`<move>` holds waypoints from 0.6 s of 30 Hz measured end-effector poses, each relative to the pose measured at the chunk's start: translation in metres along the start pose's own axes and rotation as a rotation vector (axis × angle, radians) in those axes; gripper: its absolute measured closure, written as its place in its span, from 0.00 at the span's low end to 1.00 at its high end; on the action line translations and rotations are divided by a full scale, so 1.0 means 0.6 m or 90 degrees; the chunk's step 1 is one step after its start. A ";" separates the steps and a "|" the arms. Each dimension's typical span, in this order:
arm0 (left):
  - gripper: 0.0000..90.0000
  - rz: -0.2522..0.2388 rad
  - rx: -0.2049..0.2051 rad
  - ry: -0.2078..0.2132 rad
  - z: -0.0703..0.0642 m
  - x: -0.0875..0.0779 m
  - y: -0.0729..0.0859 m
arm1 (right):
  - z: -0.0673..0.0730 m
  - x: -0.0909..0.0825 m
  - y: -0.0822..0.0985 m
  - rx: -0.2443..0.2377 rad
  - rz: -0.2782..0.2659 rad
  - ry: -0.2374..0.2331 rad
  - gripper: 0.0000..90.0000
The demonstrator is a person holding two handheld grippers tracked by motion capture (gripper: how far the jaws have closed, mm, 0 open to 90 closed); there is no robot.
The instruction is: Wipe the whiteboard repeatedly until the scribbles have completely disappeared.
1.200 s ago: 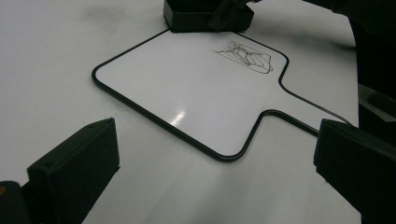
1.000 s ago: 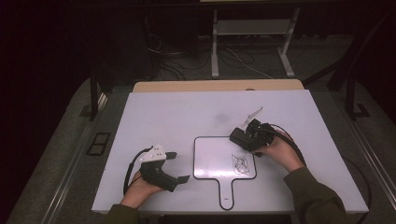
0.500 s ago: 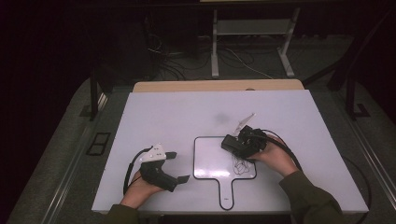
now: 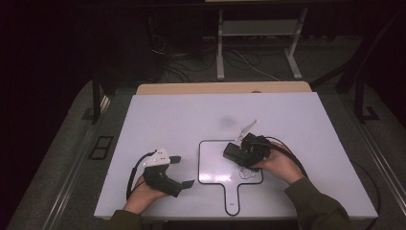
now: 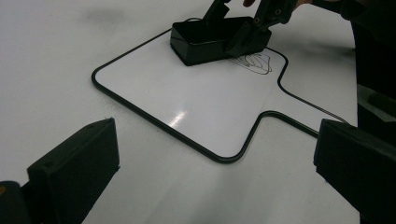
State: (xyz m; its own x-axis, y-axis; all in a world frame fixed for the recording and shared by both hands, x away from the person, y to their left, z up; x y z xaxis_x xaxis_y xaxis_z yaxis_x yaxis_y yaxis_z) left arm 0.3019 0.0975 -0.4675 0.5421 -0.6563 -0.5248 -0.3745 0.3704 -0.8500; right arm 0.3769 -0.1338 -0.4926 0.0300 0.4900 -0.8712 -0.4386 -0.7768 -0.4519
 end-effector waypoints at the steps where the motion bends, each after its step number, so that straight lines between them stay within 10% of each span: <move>1: 0.00 0.000 0.000 0.000 0.000 0.000 0.000 | -0.003 -0.001 0.002 0.004 0.000 0.004 0.43; 18: 0.00 -0.001 0.001 0.000 0.000 -0.001 0.000 | -0.051 -0.037 0.048 0.073 -0.007 0.037 0.43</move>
State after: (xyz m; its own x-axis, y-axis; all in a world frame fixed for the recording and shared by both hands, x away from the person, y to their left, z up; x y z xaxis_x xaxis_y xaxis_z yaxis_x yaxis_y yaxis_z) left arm 0.3018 0.0977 -0.4671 0.5425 -0.6569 -0.5236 -0.3721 0.3709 -0.8509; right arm 0.3914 -0.1791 -0.4924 0.0861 0.4711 -0.8779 -0.5373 -0.7201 -0.4391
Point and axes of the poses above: each handheld gripper's, and its own axes: x roughly forward along the jaws, y roughly out of its underside, z roughly to its left, the point moved 8 cm from there along x, roughly forward along the jaws, and after that the axes turned 14 degrees about -y, right-handed, at the moved point
